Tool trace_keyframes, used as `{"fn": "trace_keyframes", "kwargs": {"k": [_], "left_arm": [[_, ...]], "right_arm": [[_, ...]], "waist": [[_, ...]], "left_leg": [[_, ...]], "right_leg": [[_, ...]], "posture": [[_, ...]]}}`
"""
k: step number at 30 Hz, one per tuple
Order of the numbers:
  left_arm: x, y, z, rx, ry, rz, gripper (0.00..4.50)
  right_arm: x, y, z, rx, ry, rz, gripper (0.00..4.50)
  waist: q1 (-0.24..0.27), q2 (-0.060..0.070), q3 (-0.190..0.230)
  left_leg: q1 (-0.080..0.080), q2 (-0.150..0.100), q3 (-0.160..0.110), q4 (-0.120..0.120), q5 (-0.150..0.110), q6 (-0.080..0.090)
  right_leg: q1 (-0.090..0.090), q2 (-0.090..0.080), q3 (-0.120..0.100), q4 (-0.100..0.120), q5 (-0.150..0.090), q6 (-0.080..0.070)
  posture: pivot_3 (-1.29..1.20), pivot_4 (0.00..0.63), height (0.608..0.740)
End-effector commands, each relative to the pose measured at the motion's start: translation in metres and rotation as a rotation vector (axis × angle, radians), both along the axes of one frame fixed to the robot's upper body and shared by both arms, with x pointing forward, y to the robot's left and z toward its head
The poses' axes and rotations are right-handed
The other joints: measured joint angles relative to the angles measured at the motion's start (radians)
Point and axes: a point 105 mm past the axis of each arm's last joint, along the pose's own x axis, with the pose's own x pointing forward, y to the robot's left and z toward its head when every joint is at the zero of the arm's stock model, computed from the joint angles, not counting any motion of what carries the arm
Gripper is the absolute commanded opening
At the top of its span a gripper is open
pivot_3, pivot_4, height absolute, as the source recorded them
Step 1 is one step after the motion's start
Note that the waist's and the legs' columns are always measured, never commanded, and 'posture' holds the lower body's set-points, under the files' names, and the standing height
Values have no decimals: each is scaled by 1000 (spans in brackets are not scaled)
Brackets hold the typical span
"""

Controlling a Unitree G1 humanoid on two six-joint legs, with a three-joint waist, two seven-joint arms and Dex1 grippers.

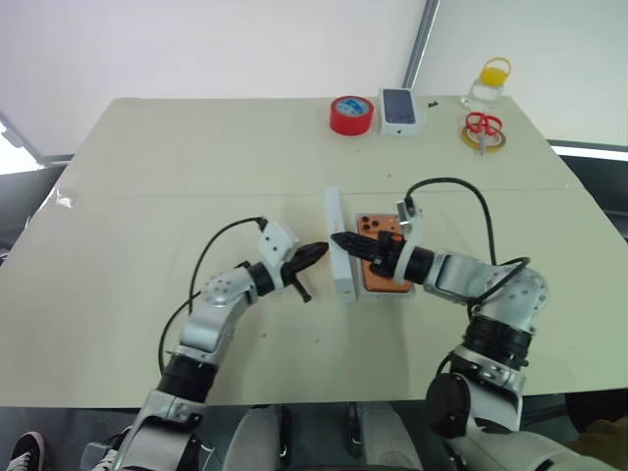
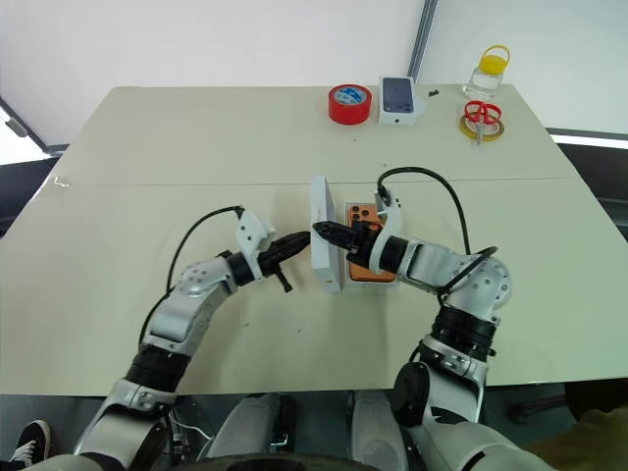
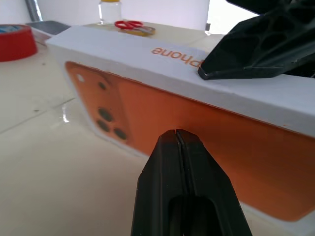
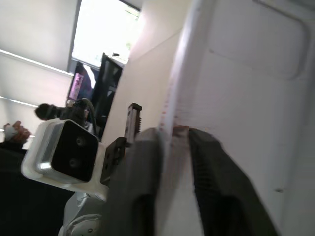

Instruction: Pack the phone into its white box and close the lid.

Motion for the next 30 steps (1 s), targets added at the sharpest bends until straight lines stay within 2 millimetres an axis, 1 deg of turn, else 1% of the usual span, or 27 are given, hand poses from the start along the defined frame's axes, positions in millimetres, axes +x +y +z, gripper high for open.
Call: {"fn": "trace_keyframes", "kwargs": {"k": [1, 2, 3, 4, 5, 6, 8, 9, 11, 12, 14, 16, 17, 20, 23, 24, 27, 30], "left_arm": [[3, -15, 10, -10, -56, -26, 0], [4, -23, 9, -12, -52, -46, 0], [3, -29, 8, -14, -49, -60, 0], [3, -37, 7, -19, -44, -75, 0], [3, -41, 6, -23, -42, -84, 0], [1, -49, 5, -22, -44, -107, 0], [1, -59, 4, -17, -50, -127, 0], [2, -61, 5, -16, -56, -127, 0], [4, -61, 5, -24, -50, -121, 0], [4, -61, 5, -25, -49, -120, 0], [4, -53, 3, -12, -53, -117, 0], [7, -43, 2, 0, -58, -95, 0], [9, -39, 3, 5, -58, -85, 0], [14, -18, 4, 30, -62, -35, 0], [11, 1, 7, 41, -58, 0, 0], [8, 4, 3, 55, -47, -2, 0], [5, 3, -7, 84, -19, -1, 0], [7, -10, -10, 120, -55, 5, 0]], "right_arm": [[1, -15, 0, -19, -8, -9, 2936], [2, -31, 0, -100, -42, -35, 3456], [2, -41, -1, -164, -66, -49, 3456], [5, -57, 4, -175, -85, -87, 3456], [8, -68, 8, -173, -98, -111, 3456], [11, -83, 13, -221, -139, -146, 3456], [15, -107, 17, -387, -241, -200, 3456], [16, -114, 15, -466, -274, -210, 3456], [20, -123, 10, -635, -359, -221, 2942], [20, -124, 7, -698, -397, -208, 2595], [24, -125, 3, -913, -550, -180, 1562], [26, -122, 3, -963, -626, -185, 486], [27, -119, 4, -941, -637, -202, 32], [24, -102, 11, -997, -793, -155, 32], [21, -92, 13, -985, -847, -128, 32], [19, -91, 11, -989, -851, -113, 32], [16, -91, 4, -992, -845, -81, 32], [15, -89, 2, -962, -834, -87, 32]], "waist": [[-1, 0, 0], [-1, 0, 0], [5, 1, 0], [4, 2, 0], [4, 2, 0], [6, 2, 0], [6, 2, 0], [4, 2, 0], [-5, 2, 0], [-6, 2, 0], [-4, 2, 0], [-3, 2, 0], [-3, 2, 0], [2, 2, 0], [2, 2, 0], [3, 2, 0], [18, 2, 0], [28, 2, 0]], "left_leg": [[0, 0, 0, 0, 0, 0], [0, 1, 0, 0, 0, 0], [0, 1, 0, 0, 0, 0], [0, 0, -1, 0, 0, 0], [0, 0, 0, 0, 0, 0], [0, 0, 0, 0, 0, 0], [-1, 0, 0, 0, 0, 0], [-1, 1, 0, 0, 0, 0], [-1, 1, 1, 0, -1, 1], [-1, 2, 2, 0, -1, 2], [0, 2, 2, -1, -1, 2], [0, 3, 1, -1, -1, 2], [0, 3, 1, -1, -1, 2], [0, 4, 1, -1, -1, 2], [-1, 4, 1, -1, -1, 2], [-1, 4, 1, -1, -1, 2], [-1, 3, 1, 0, -1, 2], [-1, 2, 1, 0, -1, 2]], "right_leg": [[0, 0, 0, 0, 0, 0], [0, 1, 0, 0, 0, 0], [0, 1, 0, 0, 0, 0], [0, 1, -1, 0, 0, 1], [0, 1, 0, 0, -1, 1], [1, 1, 0, -1, -1, 1], [2, 1, -1, -7, -1, 1], [2, 1, 0, -8, -1, 1], [2, 1, 0, -9, -1, 2], [2, 2, 0, -9, -1, 2], [2, 3, 0, -9, -1, 3], [1, 4, -1, -8, -1, 3], [1, 4, 0, -8, -1, 3], [1, 4, 0, -8, -1, 2], [1, 3, 0, -9, -1, 2], [1, 3, 0, -9, -1, 2], [2, 2, 0, -10, -1, 2], [2, 1, 0, -10, -3, -2]], "posture": [[0, 150, 740], [0, 150, 740], [0, 150, 740], [0, 150, 740], [0, 150, 740], [0, 150, 740], [0, 150, 740], [0, 150, 740], [0, 150, 740], [0, 150, 740], [0, 150, 740], [0, 150, 740], [0, 150, 740], [0, 150, 740], [0, 150, 740], [0, 150, 740], [0, 150, 740], [0, 150, 740]]}}
